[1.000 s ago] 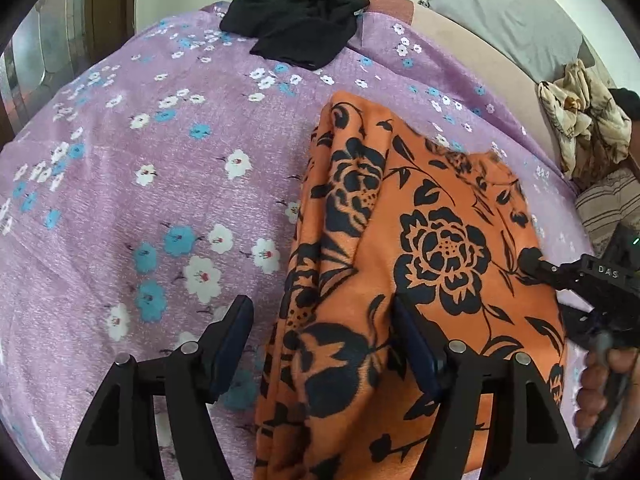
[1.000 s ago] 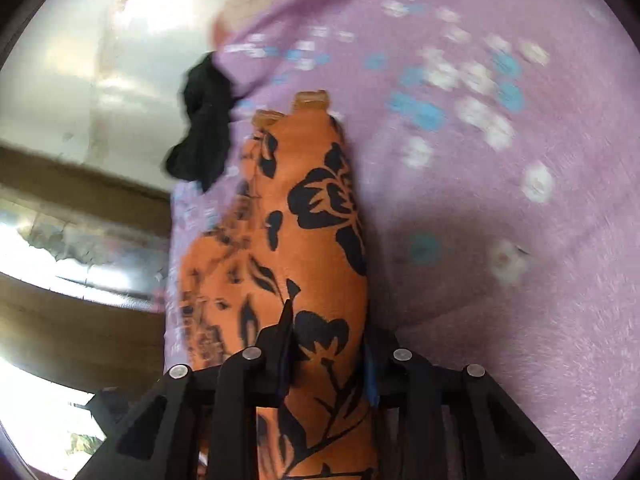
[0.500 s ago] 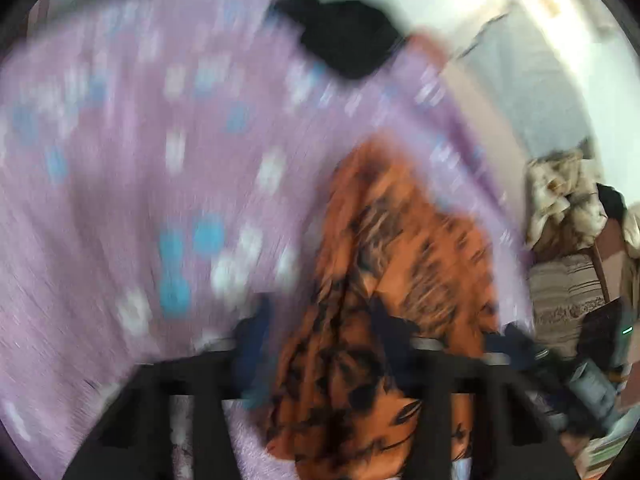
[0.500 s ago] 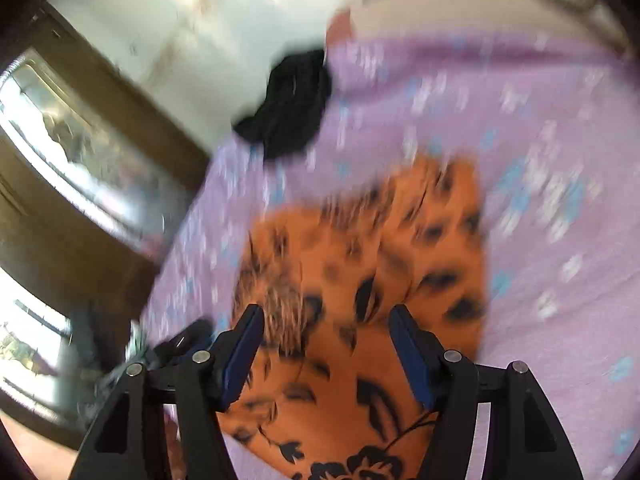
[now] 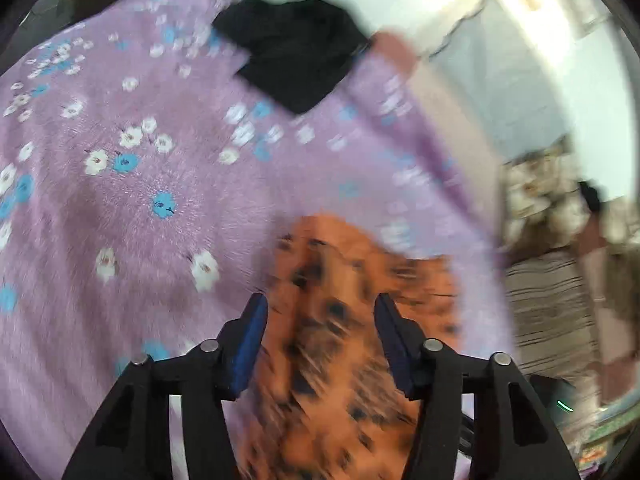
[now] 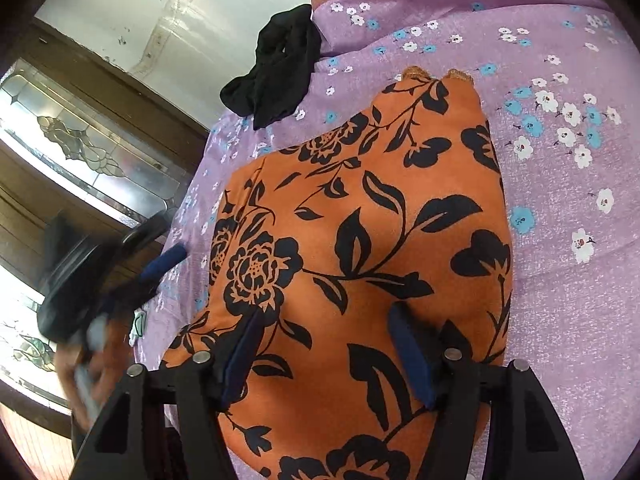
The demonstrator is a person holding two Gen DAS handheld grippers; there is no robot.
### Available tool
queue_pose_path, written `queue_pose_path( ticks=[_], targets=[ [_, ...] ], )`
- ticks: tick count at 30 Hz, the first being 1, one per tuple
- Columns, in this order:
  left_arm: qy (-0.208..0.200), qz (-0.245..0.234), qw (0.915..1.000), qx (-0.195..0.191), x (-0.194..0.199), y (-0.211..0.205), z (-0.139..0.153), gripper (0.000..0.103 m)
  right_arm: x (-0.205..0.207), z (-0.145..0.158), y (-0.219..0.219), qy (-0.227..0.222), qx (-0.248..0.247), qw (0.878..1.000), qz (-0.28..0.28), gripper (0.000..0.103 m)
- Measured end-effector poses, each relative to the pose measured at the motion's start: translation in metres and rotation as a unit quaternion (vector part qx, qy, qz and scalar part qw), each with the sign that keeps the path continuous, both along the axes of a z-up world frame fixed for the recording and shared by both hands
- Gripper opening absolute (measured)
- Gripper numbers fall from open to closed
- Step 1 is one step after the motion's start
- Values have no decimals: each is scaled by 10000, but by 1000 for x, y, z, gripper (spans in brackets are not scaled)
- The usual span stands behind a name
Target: Fold small clothes
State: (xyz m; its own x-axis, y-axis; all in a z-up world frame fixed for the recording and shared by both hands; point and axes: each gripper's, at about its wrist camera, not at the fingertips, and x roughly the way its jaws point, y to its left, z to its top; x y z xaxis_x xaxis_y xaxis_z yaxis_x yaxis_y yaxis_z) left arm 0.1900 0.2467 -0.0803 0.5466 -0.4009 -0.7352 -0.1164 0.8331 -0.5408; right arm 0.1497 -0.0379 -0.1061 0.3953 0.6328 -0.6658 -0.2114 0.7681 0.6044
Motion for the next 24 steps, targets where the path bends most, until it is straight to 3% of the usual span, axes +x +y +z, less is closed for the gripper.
queue_pose_path(
  ticks=[1,2,4,5,8,11,14,15,17,19,22,24],
  targets=[
    [355,-139,9993,16,14,0,-15,17,2,-2,0,14,33,10000,6,69],
    [817,-170,9964,-176,27,1,-36,16,2,-2,-1,28,63,10000,19,69],
    [970,98,9920,-800,31,15,-47,17,4,-3,-3,53,109,9999,69,69],
    [831,190,9934,-763,27,17,-37,17,4,-4,-4,56,140,9999,81,69],
    [513,127,9986,-28,8,6,-10,22,3,-5,-6,30,183,9998,114,69],
    [78,0,9975,706,-25,-10,17,54,1,-5,-8,-1,210,9997,137,69],
    [-240,-146,9934,1110,-58,-25,25,56,1,-4,-10,25,240,9996,134,69],
    [-133,-234,9898,1397,-67,-34,20,54,2,-4,-10,52,246,9996,135,69],
    [255,-235,9809,1915,-70,-43,-3,40,4,-2,-10,125,257,9994,175,71],
    [191,-67,9836,1792,-80,-42,-7,40,5,1,-9,229,224,9992,242,71],
    [-323,107,9880,1509,-104,-40,25,39,-7,22,-18,102,265,9995,137,71],
    [-522,72,9854,1619,-123,-40,37,42,-24,34,-23,-9,459,9989,125,71]
  ],
)
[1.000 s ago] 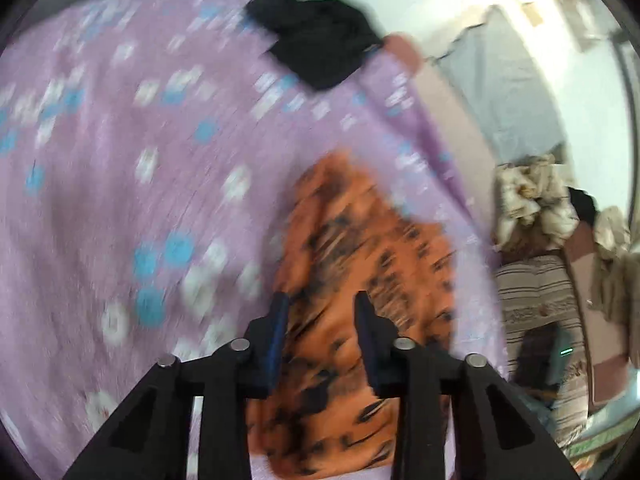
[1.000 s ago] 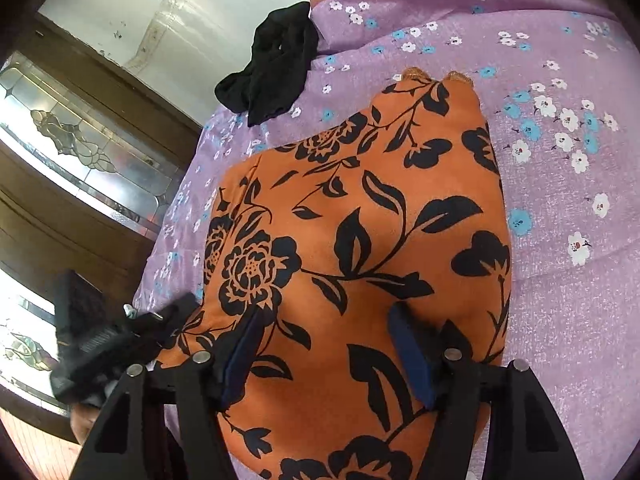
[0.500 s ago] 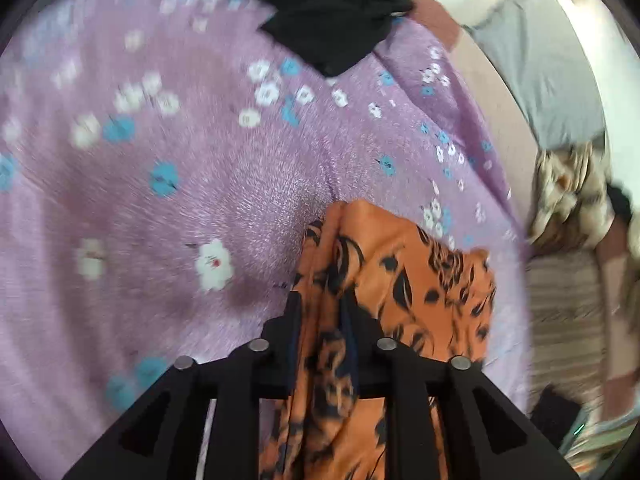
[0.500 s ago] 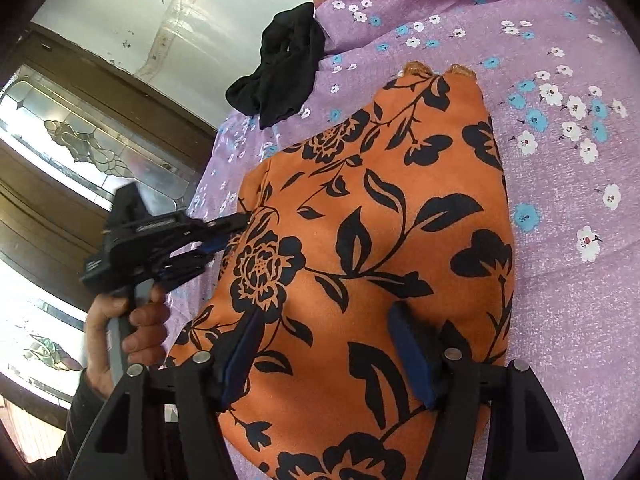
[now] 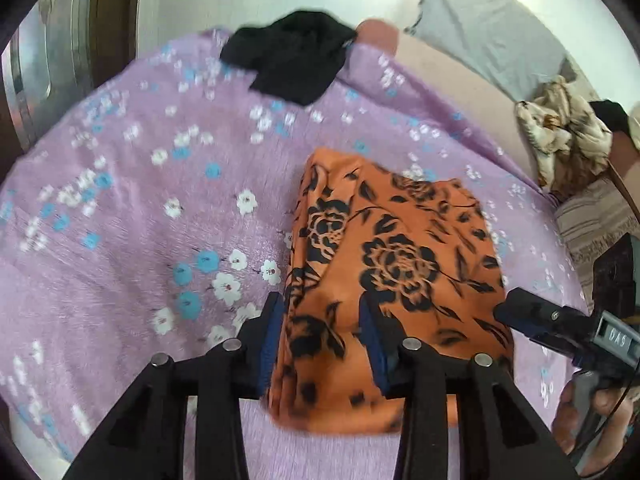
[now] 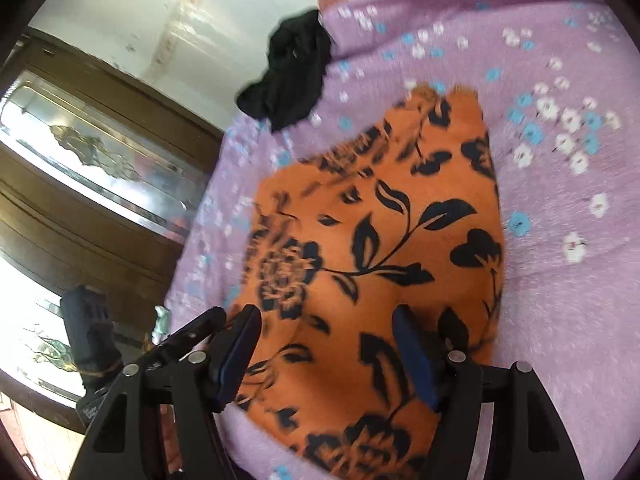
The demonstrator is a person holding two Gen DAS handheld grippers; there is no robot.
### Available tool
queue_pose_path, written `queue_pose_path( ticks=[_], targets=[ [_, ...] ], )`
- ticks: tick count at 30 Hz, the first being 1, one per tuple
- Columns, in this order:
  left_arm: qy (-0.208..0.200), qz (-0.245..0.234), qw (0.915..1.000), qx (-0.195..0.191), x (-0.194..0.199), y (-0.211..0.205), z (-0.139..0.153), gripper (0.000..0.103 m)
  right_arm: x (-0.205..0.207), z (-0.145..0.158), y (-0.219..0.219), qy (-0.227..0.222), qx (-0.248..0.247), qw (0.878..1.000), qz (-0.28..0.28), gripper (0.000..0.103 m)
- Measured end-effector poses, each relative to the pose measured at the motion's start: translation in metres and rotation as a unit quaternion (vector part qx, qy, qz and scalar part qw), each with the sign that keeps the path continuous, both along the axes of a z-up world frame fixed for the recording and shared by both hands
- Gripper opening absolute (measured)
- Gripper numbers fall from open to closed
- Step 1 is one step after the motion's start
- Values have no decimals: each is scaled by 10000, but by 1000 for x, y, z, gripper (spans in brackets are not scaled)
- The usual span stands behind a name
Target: Fold small clothes
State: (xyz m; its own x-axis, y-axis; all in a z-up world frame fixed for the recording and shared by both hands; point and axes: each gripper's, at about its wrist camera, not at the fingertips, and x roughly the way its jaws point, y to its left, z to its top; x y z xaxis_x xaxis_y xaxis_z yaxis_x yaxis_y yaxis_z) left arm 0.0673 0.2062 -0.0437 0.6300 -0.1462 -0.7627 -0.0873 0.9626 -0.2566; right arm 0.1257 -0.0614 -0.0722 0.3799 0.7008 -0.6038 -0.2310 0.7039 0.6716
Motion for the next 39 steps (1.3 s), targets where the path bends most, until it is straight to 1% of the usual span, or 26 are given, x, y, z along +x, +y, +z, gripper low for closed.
queue_pose_path(
  ticks=[2,3,4,5,6,7,8,9,10,11,12,13,14,16,18,20,22,25,28,32,39],
  targets=[
    [25,-5,9999,154,-11,1,-4,42,-15,3,-2,-64,158,9998,61,72],
    [267,58,9991,323,-12,2,-18,41,-26,-2,-2,19,230,9997,124,72],
    [582,89,9974,414,-10,0,-32,39,-29,-9,-2,146,260,9994,173,75],
    [804,121,9959,384,-9,4,-46,39,-32,-25,0,419,256,9985,238,75],
    [844,179,9959,267,-11,8,-51,39,-33,-41,0,673,249,9971,238,75],
    [764,235,9965,251,-15,9,-45,39,-35,-44,-4,666,316,9972,151,73],
    [673,240,9970,280,-19,7,-35,38,-41,-38,-9,580,436,9974,-8,74],
    [509,205,9981,284,-24,5,-25,41,-44,-32,-12,533,457,9975,-81,75],
    [407,167,9986,305,-28,3,-18,43,-49,-22,-13,389,429,9982,-129,75],
    [331,118,9987,371,-33,1,-11,51,-56,-12,-14,226,376,9990,-112,75],
    [291,97,9985,457,-35,-3,-5,54,-63,-7,-15,120,365,9992,-97,75],
    [188,109,9982,552,-41,-5,3,54,-70,-4,-17,53,379,9992,-92,75],
    [96,106,9979,627,-46,-11,10,55,-75,-4,-19,24,388,9992,-105,75],
    [0,86,9970,769,-53,-16,19,61,-95,-10,-29,21,422,9989,-223,75],
    [-116,88,9954,950,-60,-24,25,70,-110,-19,-42,91,426,9984,-362,75],
    [-200,69,9930,1165,-66,-31,31,75,-122,-31,-55,251,399,9975,-528,75],
    [-266,18,9909,1316,-70,-36,37,76,-131,-41,-68,339,401,9964,-672,76],
    [-296,14,9894,1422,-75,-41,39,76,-142,-46,-81,385,413,9949,-841,76],
    [-266,39,9892,1441,-76,-44,40,76,-143,-49,-83,423,402,9943,-890,76],
    [-186,28,9883,1512,-75,-45,37,76,-143,-52,-81,386,376,9948,-860,80],
    [22,108,9883,1519,-70,-42,27,76,-142,-61,-79,441,429,9943,-866,80]
  ],
)
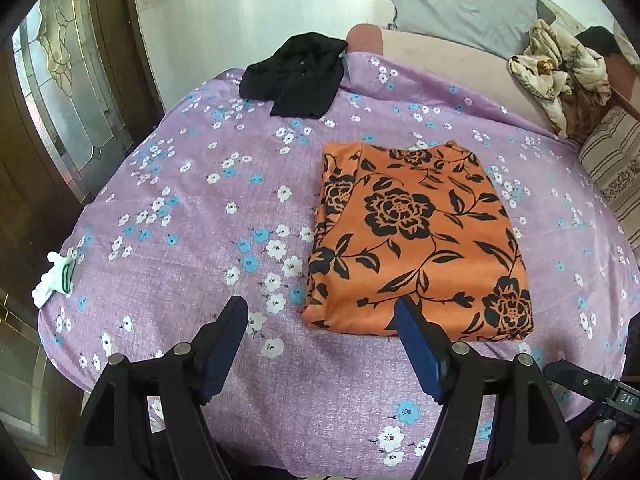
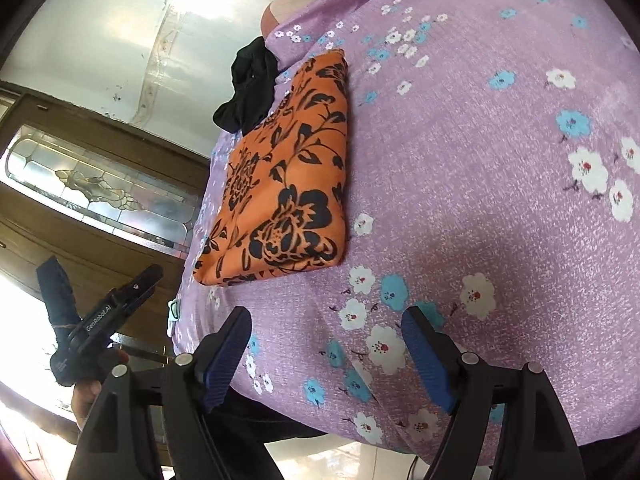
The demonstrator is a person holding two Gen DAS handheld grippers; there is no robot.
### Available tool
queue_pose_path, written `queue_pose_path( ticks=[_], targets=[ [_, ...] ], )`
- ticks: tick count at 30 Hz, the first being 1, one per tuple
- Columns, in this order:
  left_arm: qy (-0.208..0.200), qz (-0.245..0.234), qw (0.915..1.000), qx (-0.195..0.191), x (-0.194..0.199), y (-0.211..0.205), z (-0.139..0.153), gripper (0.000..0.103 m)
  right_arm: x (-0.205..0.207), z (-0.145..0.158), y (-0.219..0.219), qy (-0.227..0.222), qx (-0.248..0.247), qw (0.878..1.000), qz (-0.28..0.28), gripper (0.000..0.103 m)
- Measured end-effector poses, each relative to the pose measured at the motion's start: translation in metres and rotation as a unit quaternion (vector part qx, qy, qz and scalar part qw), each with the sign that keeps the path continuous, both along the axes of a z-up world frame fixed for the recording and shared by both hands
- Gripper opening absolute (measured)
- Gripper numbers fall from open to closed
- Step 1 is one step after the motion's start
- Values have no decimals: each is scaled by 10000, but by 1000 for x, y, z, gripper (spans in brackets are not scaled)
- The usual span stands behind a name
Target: Fold small clothes
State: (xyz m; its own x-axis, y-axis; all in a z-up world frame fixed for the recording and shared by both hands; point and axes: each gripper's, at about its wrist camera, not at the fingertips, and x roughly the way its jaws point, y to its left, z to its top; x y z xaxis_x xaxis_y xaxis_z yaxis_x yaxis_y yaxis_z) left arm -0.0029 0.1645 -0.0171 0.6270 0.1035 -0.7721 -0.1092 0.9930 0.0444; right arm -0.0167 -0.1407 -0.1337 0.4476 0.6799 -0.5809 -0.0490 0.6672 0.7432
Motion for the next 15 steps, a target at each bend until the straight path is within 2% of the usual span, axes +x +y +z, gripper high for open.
queue_pose_path(
  ticks=[4,6,8,9,10,13,15],
  targets=[
    [70,-53,9999,-124,3,1,-5,76,0,3,-1,-63,50,10000,-4,80],
    [157,-77,9988,-454,7,8,-10,82,1,3,-2,-64,75,10000,-14,80],
    [266,16,9951,-953,11,20,-20,85,2,2,-3,-67,56,10000,-38,80],
    [319,169,9909,-1296,12,30,-29,85,2,1,-4,-70,61,9999,-44,80],
    [366,271,9881,-1467,12,36,-35,85,2,0,-4,-80,72,9999,-50,80],
    [499,466,9835,-1675,13,46,-46,85,3,4,-4,-130,85,9999,-38,81],
    [364,451,9824,-1779,15,50,-41,85,9,11,-4,-201,193,9996,22,81]
  ],
)
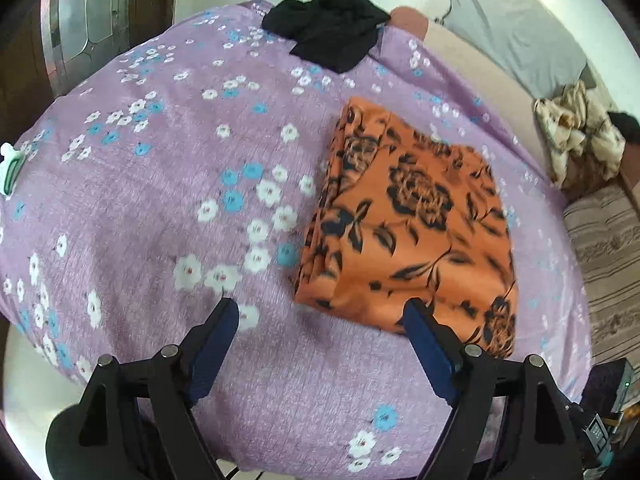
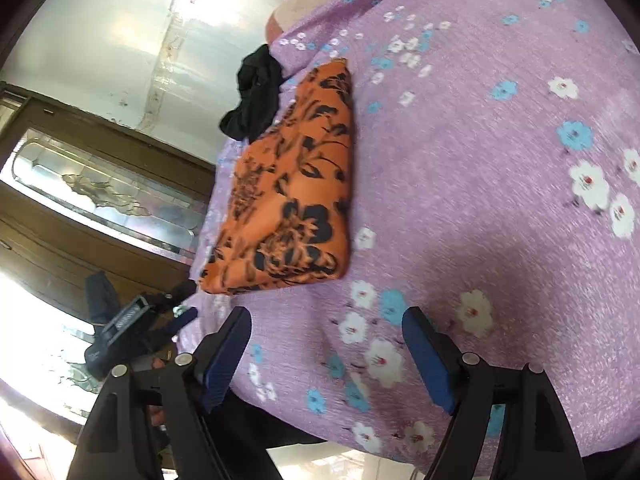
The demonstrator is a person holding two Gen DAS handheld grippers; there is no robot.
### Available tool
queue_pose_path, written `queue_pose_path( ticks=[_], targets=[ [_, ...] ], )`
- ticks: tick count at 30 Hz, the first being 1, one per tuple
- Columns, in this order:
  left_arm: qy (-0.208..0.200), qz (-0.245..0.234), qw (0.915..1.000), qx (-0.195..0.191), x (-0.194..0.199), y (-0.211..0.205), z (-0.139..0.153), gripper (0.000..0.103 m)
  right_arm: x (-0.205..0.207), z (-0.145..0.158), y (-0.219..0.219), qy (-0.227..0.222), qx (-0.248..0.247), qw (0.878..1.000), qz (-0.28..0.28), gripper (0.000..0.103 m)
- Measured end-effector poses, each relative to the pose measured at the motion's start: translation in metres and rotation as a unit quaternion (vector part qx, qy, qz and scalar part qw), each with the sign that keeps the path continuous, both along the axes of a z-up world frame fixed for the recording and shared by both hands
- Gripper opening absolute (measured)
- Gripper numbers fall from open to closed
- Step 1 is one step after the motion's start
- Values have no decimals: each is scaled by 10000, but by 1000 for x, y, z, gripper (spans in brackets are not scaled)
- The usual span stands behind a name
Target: Fold small clothes
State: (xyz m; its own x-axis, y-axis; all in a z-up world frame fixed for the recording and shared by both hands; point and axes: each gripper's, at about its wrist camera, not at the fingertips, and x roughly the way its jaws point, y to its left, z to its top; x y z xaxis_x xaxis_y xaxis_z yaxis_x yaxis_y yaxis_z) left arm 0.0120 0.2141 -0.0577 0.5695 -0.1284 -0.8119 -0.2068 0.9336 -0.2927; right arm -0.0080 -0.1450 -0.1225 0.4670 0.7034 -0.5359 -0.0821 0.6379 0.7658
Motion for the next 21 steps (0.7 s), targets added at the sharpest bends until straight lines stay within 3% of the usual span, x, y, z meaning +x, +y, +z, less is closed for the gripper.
queue_pose_path(
  ticks=[7,10,13,14,15,16,18,20,21],
  targets=[
    [-247,-242,9977,578,41,-17,17,85,75,23,-10,-129,318,9993,-165,81],
    [-183,-446,9941,970,64,-31,12,85,126,17,-4,40,236,9996,-140,81],
    [155,-548,9894,1333,85,-37,-8,85,170,1,7,382,256,9989,20,81],
    [277,-525,9885,1391,89,-37,-15,85,176,-6,10,507,376,9980,82,78],
    [486,-509,9879,1381,94,-33,-27,86,182,-10,16,621,474,9966,244,67],
    [504,-467,9897,1257,93,-29,-31,87,186,-11,29,692,181,9964,464,31],
    [495,-437,9926,1023,93,-21,-32,87,179,6,38,284,-387,9979,428,31],
    [495,-502,9921,1035,93,-20,-32,87,174,13,42,22,-603,9974,402,31],
    [501,-536,9917,1057,93,-20,-32,87,178,1,44,237,-769,9959,415,31]
  ],
)
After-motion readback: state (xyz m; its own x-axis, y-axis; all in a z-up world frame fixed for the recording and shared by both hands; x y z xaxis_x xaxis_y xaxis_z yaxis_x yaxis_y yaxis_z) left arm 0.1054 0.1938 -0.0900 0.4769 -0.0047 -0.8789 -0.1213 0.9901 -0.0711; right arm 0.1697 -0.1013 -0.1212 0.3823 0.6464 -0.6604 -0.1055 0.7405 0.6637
